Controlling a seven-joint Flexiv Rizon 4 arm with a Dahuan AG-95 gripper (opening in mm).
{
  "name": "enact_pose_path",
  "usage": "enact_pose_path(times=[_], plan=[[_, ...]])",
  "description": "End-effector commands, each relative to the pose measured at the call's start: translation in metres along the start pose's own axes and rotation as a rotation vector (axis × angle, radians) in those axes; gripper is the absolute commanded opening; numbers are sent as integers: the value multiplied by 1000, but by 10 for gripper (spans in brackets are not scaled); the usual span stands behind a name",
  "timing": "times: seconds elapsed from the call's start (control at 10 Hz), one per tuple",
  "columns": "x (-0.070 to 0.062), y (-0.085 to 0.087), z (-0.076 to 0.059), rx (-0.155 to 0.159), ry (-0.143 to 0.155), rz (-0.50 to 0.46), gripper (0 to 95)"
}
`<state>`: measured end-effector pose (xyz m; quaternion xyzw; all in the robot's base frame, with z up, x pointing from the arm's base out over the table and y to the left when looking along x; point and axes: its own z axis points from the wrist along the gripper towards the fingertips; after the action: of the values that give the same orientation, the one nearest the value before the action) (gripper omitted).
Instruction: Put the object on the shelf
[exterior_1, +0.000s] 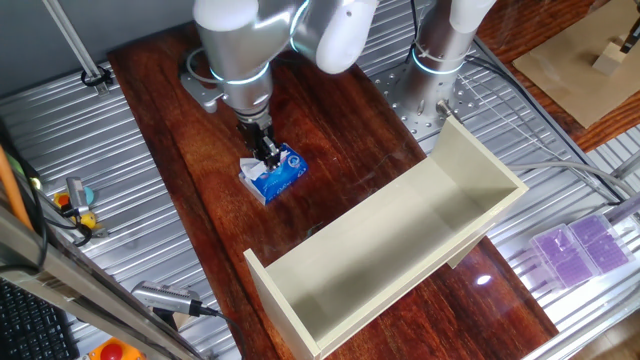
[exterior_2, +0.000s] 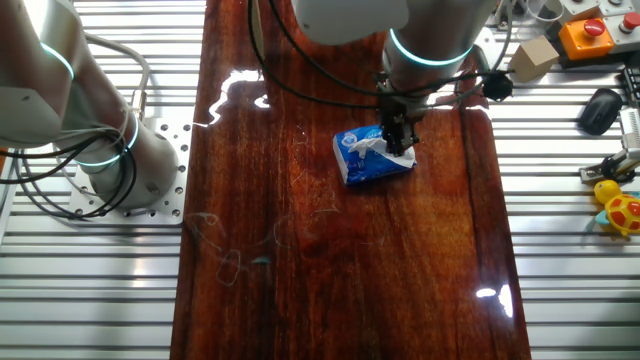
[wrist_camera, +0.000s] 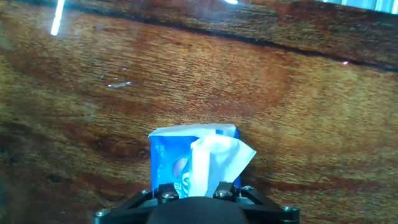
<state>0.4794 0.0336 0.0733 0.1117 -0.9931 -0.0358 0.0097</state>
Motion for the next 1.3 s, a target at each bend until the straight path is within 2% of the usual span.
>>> enact_pose_path(times=[0.1, 0.5, 0.7, 1.3], plan=[[3, 2, 6, 5, -5, 3, 380], [4, 8, 14, 6, -13, 16, 380], [4, 8, 15, 11, -15, 22, 0], [5, 8, 14, 9, -11, 16, 0]])
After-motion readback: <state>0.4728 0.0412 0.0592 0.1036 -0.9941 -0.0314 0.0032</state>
